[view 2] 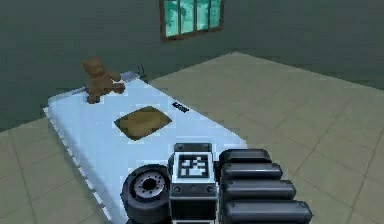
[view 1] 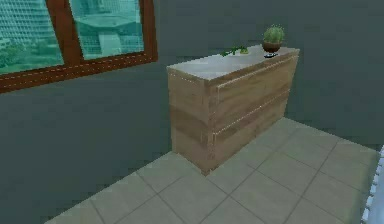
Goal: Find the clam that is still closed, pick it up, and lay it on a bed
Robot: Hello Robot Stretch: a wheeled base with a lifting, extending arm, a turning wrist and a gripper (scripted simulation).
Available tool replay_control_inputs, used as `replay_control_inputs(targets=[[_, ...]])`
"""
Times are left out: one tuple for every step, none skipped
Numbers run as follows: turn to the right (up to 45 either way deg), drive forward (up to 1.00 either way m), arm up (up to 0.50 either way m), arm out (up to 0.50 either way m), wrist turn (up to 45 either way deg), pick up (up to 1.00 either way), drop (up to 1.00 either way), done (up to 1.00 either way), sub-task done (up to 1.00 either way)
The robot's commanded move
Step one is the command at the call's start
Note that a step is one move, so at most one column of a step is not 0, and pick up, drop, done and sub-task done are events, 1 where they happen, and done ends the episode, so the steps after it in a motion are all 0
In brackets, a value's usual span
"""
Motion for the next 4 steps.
replay_control_inputs(targets=[[0.0, 0.6, 0.0, 0.0, 0.0, 0.0, 0.0, 0.0, 0.0], [45.0, 0.0, 0.0, 0.0, 0.0, 0.0, 0.0, 0.0, 0.0], [6.0, 0.0, 0.0, 0.0, 0.0, 0.0, 0.0, 0.0, 0.0], [0.0, 1.0, 0.0, 0.0, 0.0, 0.0, 0.0, 0.0, 0.0]])
